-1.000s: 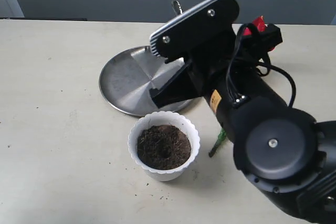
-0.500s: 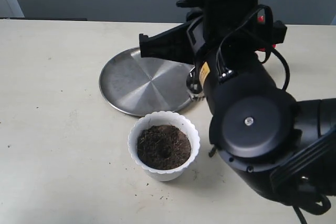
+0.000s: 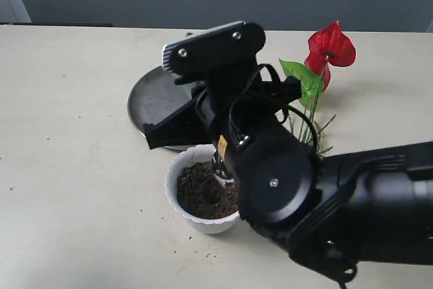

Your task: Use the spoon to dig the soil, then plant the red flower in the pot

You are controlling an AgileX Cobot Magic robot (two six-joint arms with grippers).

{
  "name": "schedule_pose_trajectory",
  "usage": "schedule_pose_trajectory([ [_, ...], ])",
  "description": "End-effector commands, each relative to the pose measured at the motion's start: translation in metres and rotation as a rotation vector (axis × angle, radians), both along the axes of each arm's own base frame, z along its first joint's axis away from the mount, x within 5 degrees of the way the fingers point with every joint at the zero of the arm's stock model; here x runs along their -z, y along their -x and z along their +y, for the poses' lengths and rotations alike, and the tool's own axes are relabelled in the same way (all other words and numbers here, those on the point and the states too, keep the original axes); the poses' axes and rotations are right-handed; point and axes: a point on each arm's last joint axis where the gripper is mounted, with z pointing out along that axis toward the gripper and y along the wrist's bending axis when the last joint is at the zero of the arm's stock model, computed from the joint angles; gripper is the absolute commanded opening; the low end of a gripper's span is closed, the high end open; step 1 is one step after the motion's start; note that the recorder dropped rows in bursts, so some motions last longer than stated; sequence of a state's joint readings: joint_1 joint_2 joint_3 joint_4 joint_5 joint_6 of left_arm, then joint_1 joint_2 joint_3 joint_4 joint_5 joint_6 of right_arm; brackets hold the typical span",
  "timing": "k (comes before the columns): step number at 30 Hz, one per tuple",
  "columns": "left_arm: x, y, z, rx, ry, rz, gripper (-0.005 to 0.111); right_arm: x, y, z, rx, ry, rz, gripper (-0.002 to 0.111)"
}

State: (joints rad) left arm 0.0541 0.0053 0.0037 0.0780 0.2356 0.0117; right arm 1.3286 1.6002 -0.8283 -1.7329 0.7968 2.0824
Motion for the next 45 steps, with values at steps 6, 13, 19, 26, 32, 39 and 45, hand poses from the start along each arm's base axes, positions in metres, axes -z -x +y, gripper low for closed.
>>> schedule_pose_trajectory([
  [6,-0.002,0.0,-0.001,0.008,0.009,-0.014,0.0,0.031,-0.002,0.018,-0.024,0.057,0.057,-0.001],
  [13,-0.002,0.0,-0.001,0.008,0.009,-0.014,0.0,0.018,-0.003,0.033,-0.054,0.001,0.068,-0.001],
  [19,-0.002,0.0,-0.001,0.008,0.009,-0.014,0.0,0.033,-0.004,0.036,-0.049,0.042,0.076,-0.001],
  [26,-0.002,0.0,-0.001,0.008,0.009,-0.014,0.0,0.051,-0.008,0.037,-0.006,0.099,0.051,-0.001],
  [32,-0.002,0.0,-0.001,0.008,0.009,-0.014,0.0,0.045,-0.014,0.032,0.07,0.097,-0.024,-0.001],
  [39,-0.002,0.0,-0.001,0.008,0.009,-0.014,0.0,0.051,-0.008,0.037,-0.008,0.099,0.05,-0.001],
  [45,-0.002,0.0,-0.001,0.008,0.009,-0.014,0.0,0.043,-0.006,0.037,-0.028,0.075,0.064,-0.001],
])
